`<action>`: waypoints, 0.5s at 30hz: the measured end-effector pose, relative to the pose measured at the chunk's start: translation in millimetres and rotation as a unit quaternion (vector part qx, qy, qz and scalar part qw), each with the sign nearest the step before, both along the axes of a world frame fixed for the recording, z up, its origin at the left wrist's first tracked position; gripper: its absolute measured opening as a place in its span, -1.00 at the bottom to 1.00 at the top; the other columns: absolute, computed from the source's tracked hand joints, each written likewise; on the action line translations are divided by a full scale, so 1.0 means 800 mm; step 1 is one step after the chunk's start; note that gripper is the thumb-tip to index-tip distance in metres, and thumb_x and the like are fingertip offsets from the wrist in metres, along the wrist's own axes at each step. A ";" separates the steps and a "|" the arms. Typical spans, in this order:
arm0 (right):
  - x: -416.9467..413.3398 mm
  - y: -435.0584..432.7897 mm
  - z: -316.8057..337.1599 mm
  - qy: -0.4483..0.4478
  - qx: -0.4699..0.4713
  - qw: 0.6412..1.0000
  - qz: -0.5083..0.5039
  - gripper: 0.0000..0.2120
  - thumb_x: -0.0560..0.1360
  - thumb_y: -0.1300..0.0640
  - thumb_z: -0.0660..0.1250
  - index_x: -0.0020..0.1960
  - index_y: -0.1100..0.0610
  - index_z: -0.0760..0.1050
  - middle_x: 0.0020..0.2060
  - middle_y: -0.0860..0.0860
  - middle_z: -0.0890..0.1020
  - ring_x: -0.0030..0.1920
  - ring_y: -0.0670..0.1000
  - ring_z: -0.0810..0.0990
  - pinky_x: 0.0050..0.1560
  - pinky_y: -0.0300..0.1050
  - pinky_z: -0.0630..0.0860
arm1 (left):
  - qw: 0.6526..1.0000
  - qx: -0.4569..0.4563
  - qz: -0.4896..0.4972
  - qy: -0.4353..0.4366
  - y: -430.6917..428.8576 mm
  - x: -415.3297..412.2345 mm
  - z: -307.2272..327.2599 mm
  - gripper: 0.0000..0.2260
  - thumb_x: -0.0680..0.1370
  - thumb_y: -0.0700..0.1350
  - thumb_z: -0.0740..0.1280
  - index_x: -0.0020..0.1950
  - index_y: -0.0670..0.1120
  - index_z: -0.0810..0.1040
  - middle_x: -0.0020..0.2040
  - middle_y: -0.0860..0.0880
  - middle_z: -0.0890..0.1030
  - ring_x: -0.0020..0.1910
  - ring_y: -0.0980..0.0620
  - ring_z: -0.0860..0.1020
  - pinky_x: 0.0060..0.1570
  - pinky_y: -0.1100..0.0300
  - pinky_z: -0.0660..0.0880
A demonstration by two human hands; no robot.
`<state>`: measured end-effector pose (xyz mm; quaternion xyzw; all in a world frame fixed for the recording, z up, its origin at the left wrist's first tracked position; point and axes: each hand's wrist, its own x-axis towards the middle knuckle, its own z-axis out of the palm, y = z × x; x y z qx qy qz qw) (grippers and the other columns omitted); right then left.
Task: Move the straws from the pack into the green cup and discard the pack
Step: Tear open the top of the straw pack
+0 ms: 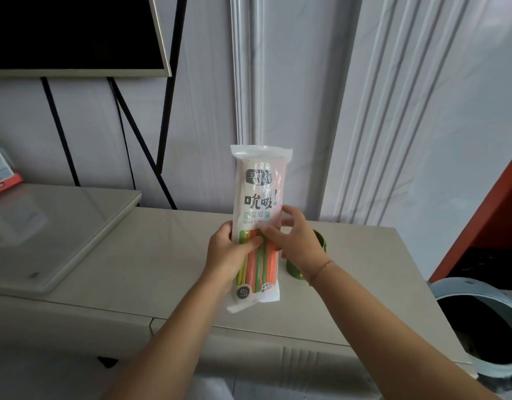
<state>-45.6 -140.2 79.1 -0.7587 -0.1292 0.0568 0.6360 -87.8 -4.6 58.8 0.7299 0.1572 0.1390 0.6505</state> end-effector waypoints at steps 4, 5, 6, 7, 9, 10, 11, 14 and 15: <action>0.002 0.001 0.007 -0.008 0.020 1.000 0.017 -0.53 0.42 0.03 0.44 0.23 -0.07 0.30 -0.05 -0.16 0.55 -0.26 -0.11 0.60 -0.42 -0.36 0.48 | 0.999 -0.009 -0.045 -0.015 -0.003 -0.010 0.001 -0.76 0.41 -0.10 0.49 0.05 0.07 0.59 -0.09 0.09 0.71 -0.14 0.15 0.67 -0.21 0.28 0.57; 0.001 0.001 0.006 -0.008 0.022 0.999 0.024 -0.53 0.43 0.04 0.43 0.25 -0.06 0.31 -0.05 -0.15 0.55 -0.29 -0.11 0.61 -0.40 -0.35 0.50 | 0.998 -0.017 -0.055 -0.020 -0.002 -0.012 0.004 -0.77 0.43 -0.08 0.48 0.06 0.07 0.60 -0.07 0.10 0.71 -0.12 0.16 0.67 -0.20 0.31 0.55; 0.000 0.000 0.006 -0.006 0.020 0.999 0.031 -0.52 0.44 0.03 0.42 0.29 -0.03 0.32 -0.04 -0.13 0.55 -0.31 -0.11 0.62 -0.37 -0.33 0.51 | 0.997 -0.028 -0.061 -0.029 -0.001 -0.014 0.007 -0.79 0.45 -0.07 0.47 0.07 0.06 0.60 -0.06 0.11 0.71 -0.08 0.16 0.67 -0.18 0.32 0.55; 0.000 0.000 0.005 -0.005 0.015 0.999 0.037 -0.51 0.45 0.02 0.40 0.32 -0.01 0.32 -0.01 -0.11 0.55 -0.32 -0.12 0.63 -0.34 -0.32 0.53 | 0.996 -0.036 -0.063 -0.042 0.000 -0.015 0.012 -0.80 0.46 -0.08 0.45 0.07 0.05 0.61 -0.05 0.12 0.71 -0.06 0.16 0.67 -0.16 0.33 0.54; -0.002 -0.002 0.004 -0.001 0.012 0.999 0.041 -0.50 0.46 0.00 0.38 0.35 0.01 0.33 0.08 -0.06 0.55 -0.26 -0.10 0.64 -0.29 -0.31 0.55 | 0.995 -0.037 -0.055 -0.072 0.001 -0.016 0.026 -0.85 0.49 -0.11 0.43 0.04 0.04 0.61 -0.06 0.15 0.71 -0.06 0.19 0.66 -0.20 0.39 0.52; -0.002 -0.003 0.004 0.001 0.018 0.999 0.039 -0.53 0.47 0.00 0.38 0.34 -0.01 0.36 0.13 -0.04 0.54 -0.20 -0.07 0.65 -0.27 -0.31 0.55 | 0.993 -0.041 -0.054 -0.093 0.001 -0.016 0.035 -0.86 0.50 -0.13 0.42 0.04 0.03 0.61 -0.06 0.15 0.71 -0.07 0.20 0.66 -0.21 0.42 0.51; -0.003 -0.004 0.006 -0.002 0.029 0.999 0.033 -0.58 0.47 0.02 0.37 0.30 -0.02 0.39 0.15 -0.02 0.53 -0.16 -0.04 0.65 -0.27 -0.32 0.55 | 0.990 -0.048 -0.057 -0.117 -0.001 -0.016 0.045 -0.85 0.51 -0.16 0.41 0.06 -0.01 0.61 -0.05 0.14 0.71 -0.05 0.21 0.66 -0.20 0.43 0.51; -0.003 -0.007 0.021 -0.007 0.066 0.998 -0.005 -0.64 0.47 0.04 0.38 0.23 0.03 0.43 0.15 0.06 0.51 -0.08 0.05 0.66 -0.28 -0.28 0.56 | 0.982 -0.046 -0.071 -0.169 -0.008 -0.017 0.071 -0.83 0.53 -0.19 0.38 0.11 -0.09 0.61 0.01 0.06 0.71 0.01 0.18 0.65 -0.11 0.42 0.50; -0.003 -0.008 0.029 -0.011 0.070 0.997 -0.022 -0.62 0.46 0.02 0.39 0.23 0.06 0.42 0.13 0.08 0.51 -0.08 0.06 0.66 -0.26 -0.24 0.58 | 0.981 -0.045 -0.071 -0.173 -0.011 -0.018 0.078 -0.85 0.53 -0.15 0.38 0.09 -0.06 0.61 -0.01 0.07 0.71 -0.01 0.19 0.65 -0.12 0.42 0.50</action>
